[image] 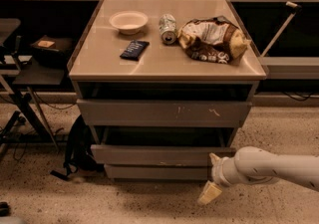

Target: Close middle drawer

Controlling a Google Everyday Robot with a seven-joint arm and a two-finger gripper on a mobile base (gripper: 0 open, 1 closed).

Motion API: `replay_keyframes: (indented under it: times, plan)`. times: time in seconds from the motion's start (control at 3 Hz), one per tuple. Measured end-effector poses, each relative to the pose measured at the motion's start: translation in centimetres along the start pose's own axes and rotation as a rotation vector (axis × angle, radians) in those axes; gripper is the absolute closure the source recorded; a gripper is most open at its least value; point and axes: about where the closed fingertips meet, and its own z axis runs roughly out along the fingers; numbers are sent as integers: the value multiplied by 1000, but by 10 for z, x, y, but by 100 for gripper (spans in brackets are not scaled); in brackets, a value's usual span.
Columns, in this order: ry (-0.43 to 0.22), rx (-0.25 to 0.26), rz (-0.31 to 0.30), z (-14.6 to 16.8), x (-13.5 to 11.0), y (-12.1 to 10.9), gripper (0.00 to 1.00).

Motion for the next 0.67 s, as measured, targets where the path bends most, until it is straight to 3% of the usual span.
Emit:
replay_keyframes:
  times: [0.33, 0.67]
  plan:
    - [0, 0, 0, 0, 0, 0, 0]
    - [-10, 22, 19, 5, 6, -29, 0]
